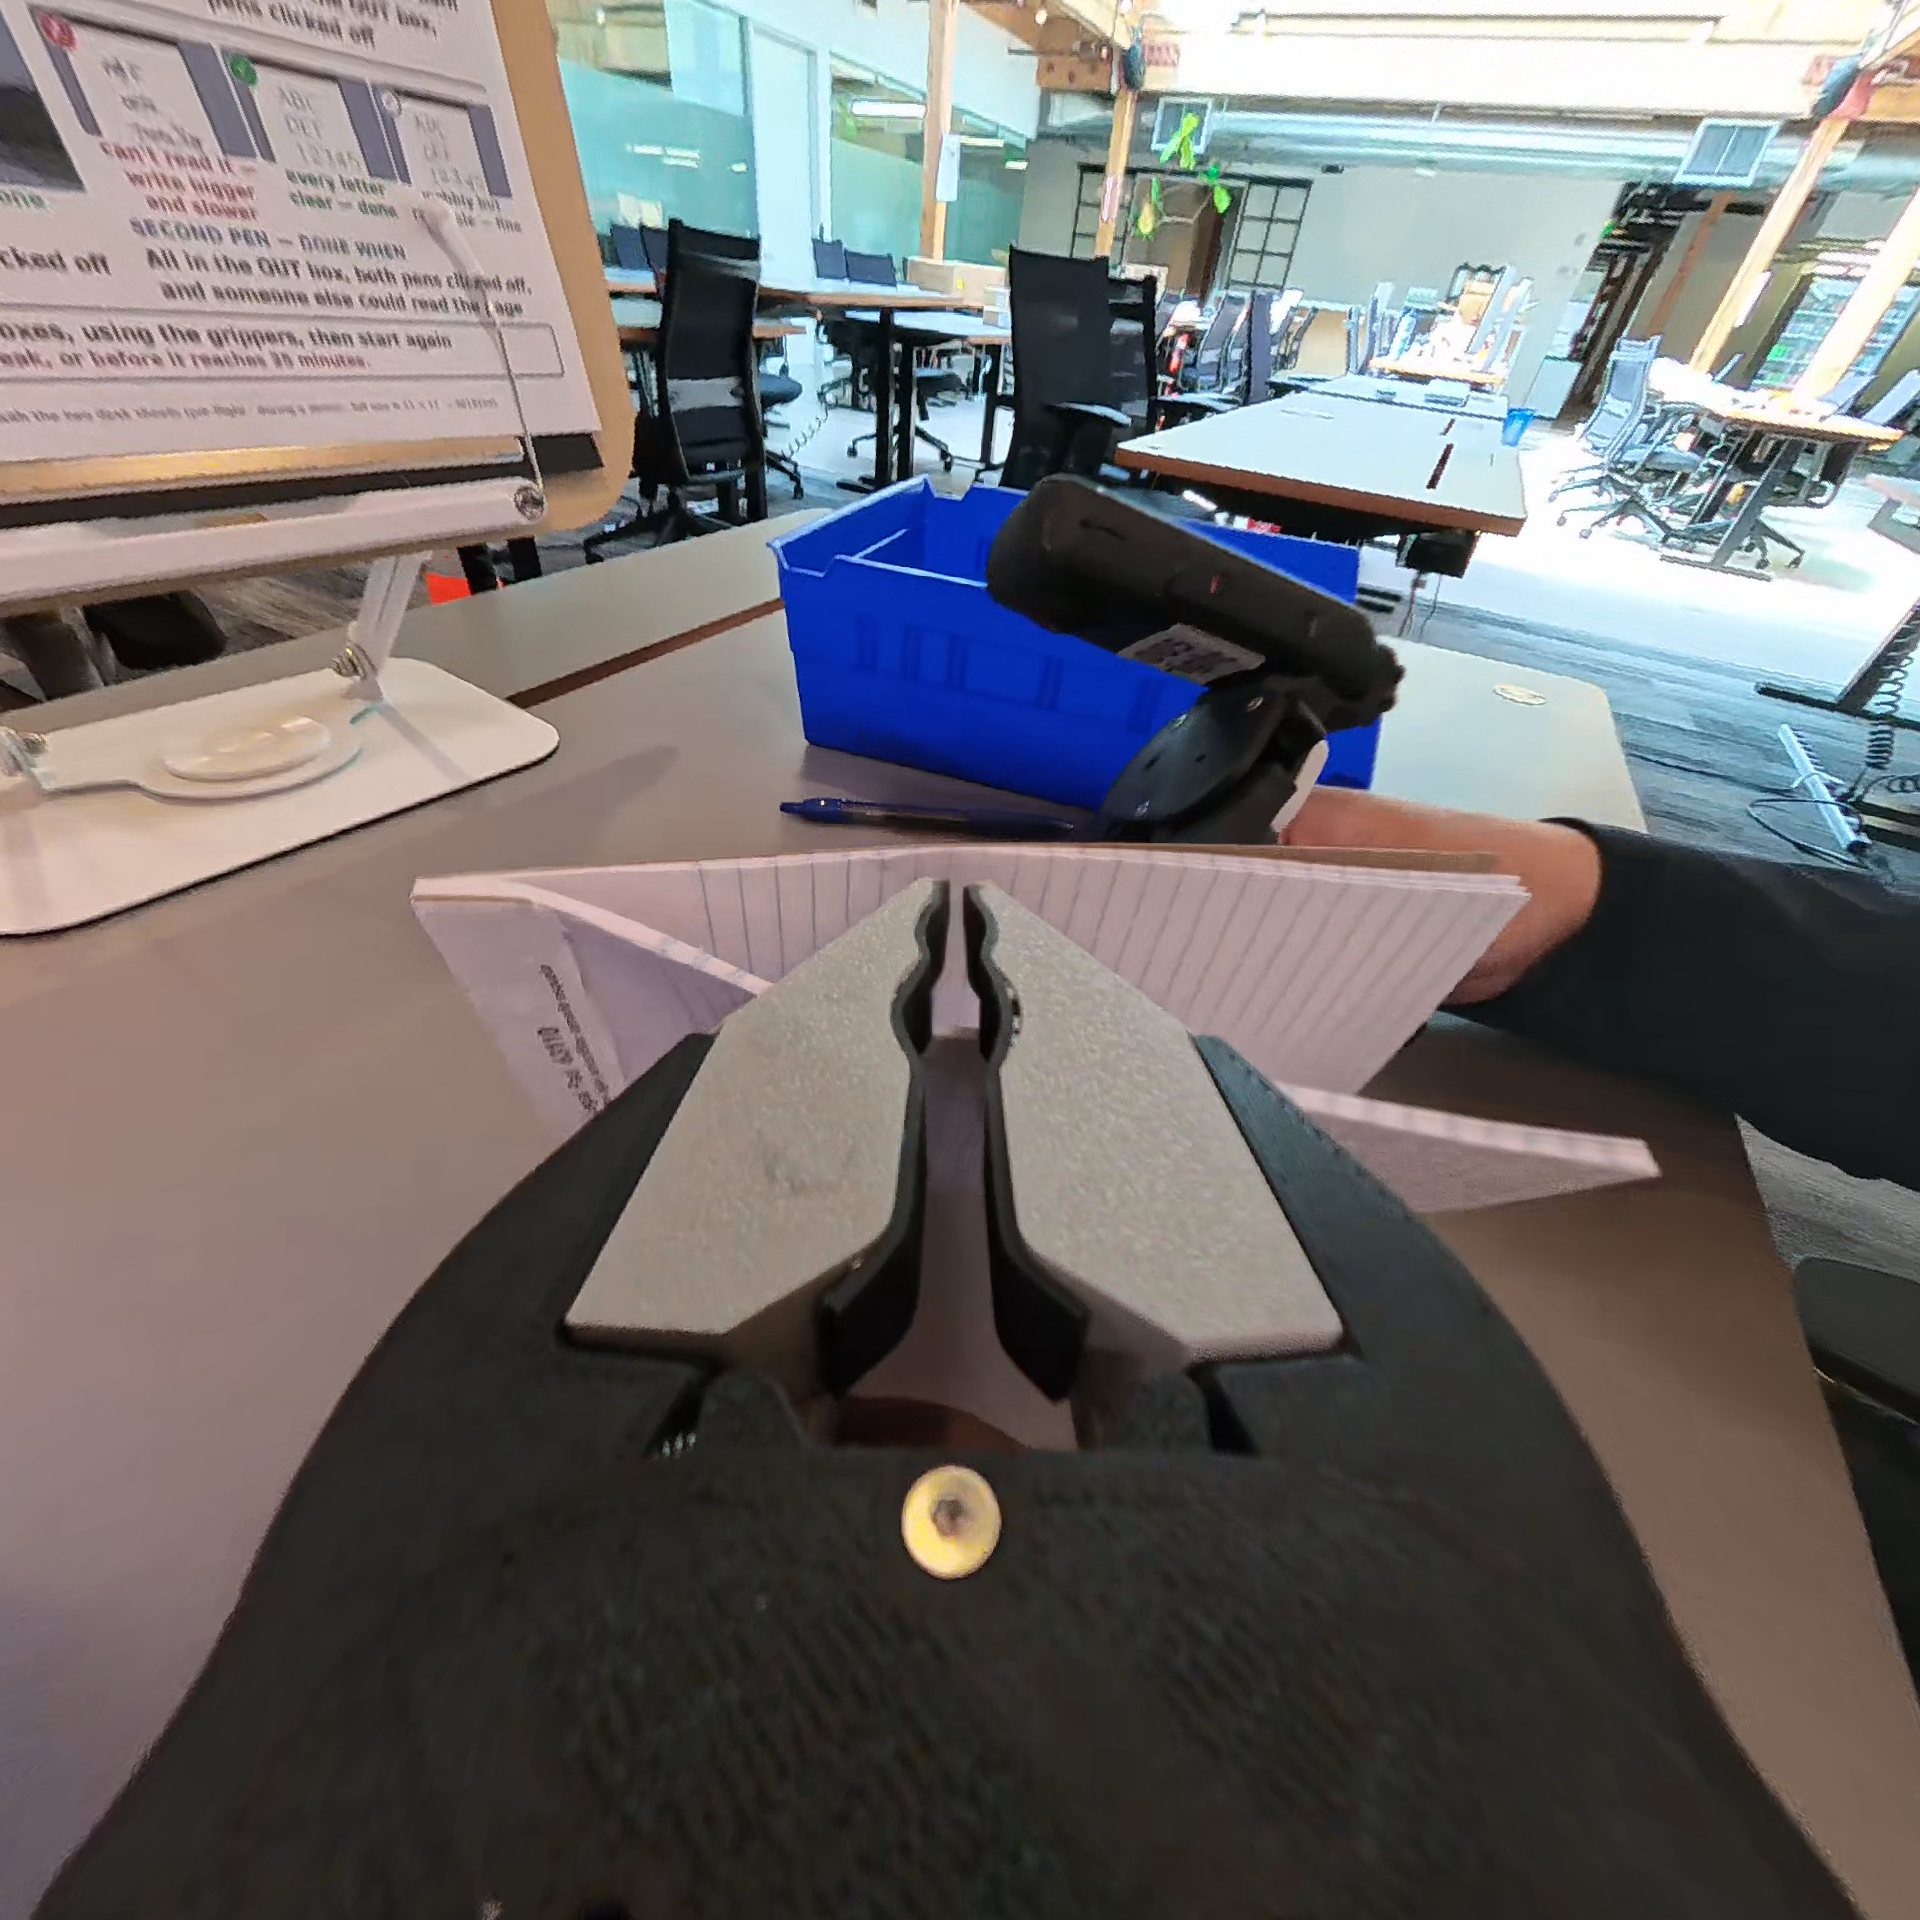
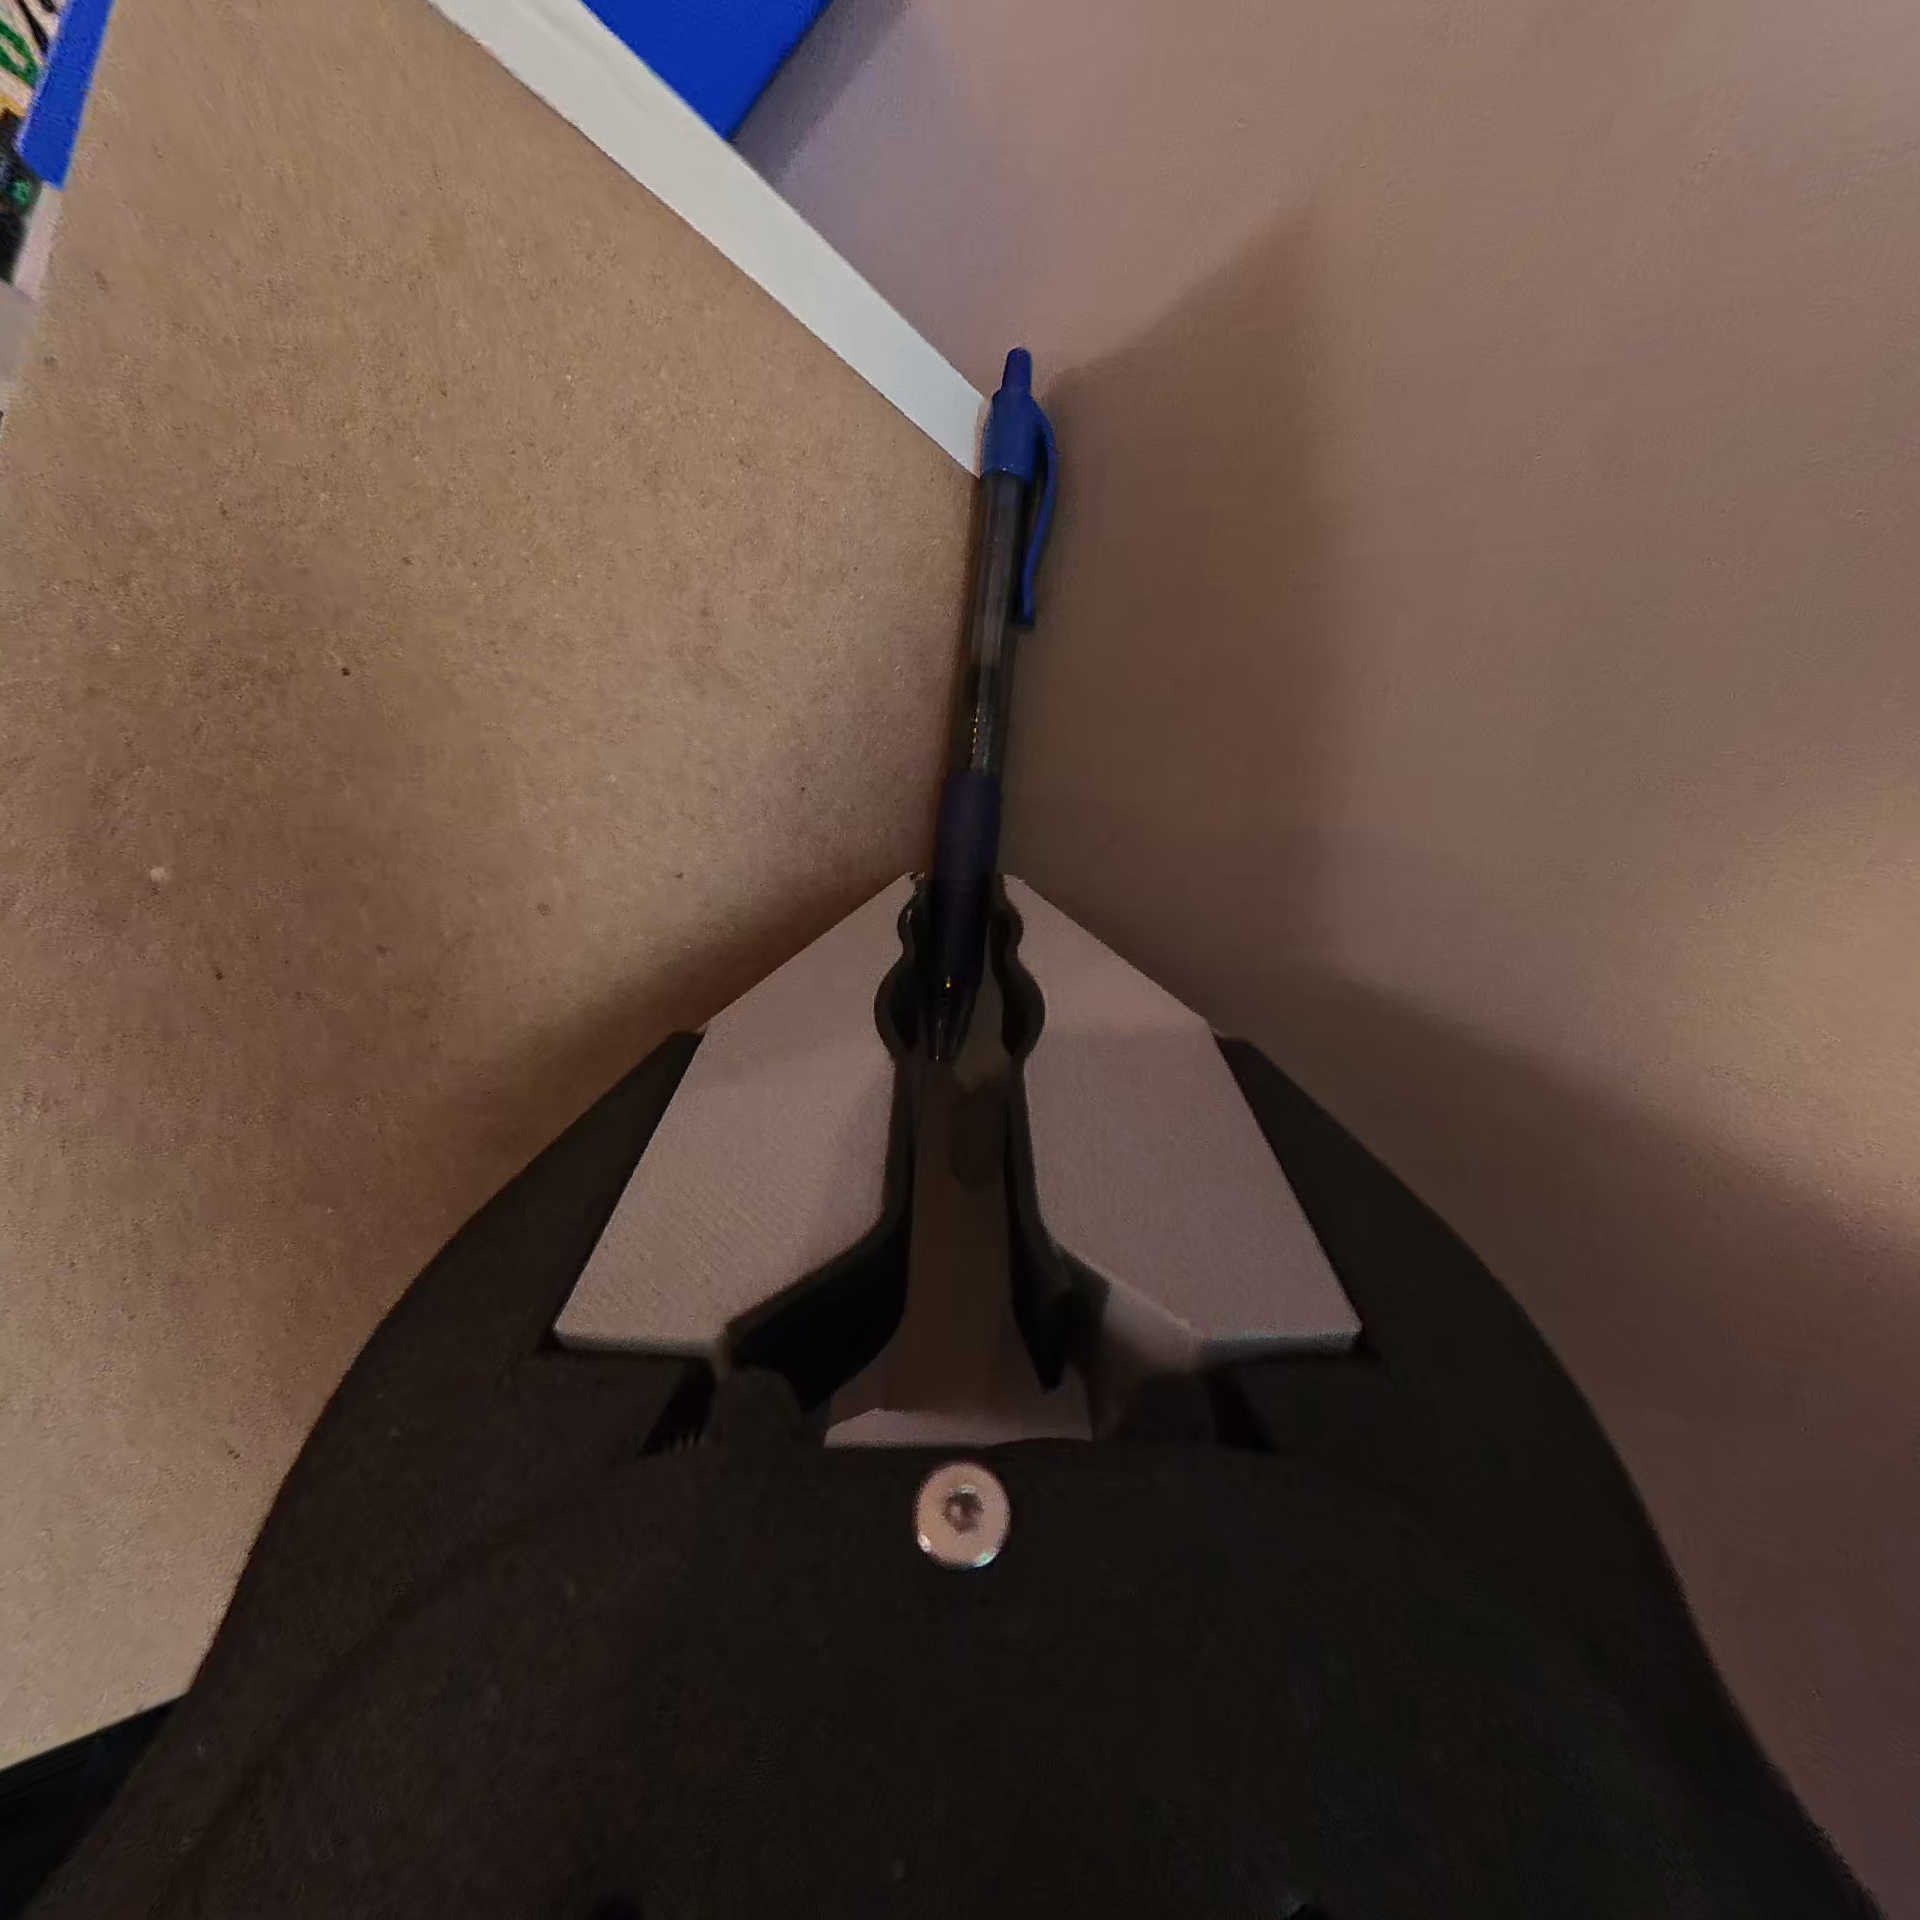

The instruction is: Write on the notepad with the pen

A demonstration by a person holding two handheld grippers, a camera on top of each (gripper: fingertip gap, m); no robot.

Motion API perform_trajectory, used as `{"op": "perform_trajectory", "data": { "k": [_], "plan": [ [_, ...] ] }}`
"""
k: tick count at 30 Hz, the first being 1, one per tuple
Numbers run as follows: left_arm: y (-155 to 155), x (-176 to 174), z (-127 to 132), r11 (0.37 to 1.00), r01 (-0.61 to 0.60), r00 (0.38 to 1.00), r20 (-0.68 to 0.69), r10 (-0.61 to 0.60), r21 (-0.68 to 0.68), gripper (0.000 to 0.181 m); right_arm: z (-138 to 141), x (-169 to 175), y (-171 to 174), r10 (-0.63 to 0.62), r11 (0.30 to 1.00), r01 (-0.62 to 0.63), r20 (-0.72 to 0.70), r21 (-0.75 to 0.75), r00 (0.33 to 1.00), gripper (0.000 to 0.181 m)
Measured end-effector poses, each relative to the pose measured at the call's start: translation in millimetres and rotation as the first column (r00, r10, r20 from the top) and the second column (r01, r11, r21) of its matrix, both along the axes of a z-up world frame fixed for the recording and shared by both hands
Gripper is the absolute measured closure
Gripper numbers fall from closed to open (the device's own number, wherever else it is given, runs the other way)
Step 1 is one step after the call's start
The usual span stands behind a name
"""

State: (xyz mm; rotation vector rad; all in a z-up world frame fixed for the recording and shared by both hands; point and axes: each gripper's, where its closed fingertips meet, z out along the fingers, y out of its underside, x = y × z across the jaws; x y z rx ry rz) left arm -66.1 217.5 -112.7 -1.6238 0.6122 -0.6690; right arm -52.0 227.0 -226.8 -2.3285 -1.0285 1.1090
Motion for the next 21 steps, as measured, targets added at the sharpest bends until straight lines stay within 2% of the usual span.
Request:
{"op": "perform_trajectory", "data": {
  "k": [3,7,10,12,15,21],
  "plan": [
    [-2,0,8,1.0,0.004,0.999,0.033,-0.005,0.021,0.181,0,-11,-13,0.065,0.997,-0.065,-0.009,-0.029,0.998,0.173],
    [-2,-2,8,1.0,0.006,0.999,0.031,-0.007,0.028,0.181,13,-16,-2,0.022,1.0,-0.021,-0.046,0.002,0.999,0.172],
    [-1,-2,9,1.0,0.003,0.999,0.039,-0.004,0.025,0.181,30,-20,-6,0.047,0.998,-0.053,-0.131,-0.042,0.99,0.174],
    [-1,-2,8,1.0,0.001,0.999,0.033,-0.002,0.027,0.181,29,-19,-7,0.061,0.996,-0.067,-0.114,-0.05,0.992,0.176],
    [-2,-2,8,1.0,0.002,1.0,0.025,-0.002,0.029,0.181,31,-13,0,0.044,0.999,-0.047,-0.092,-0.027,0.995,0.17],
    [-2,-2,8,1.0,0.001,1.0,0.024,-0.002,0.027,0.181,59,1,14,0.026,1.0,-0.025,-0.081,0.004,0.996,0.156]
  ]
}}
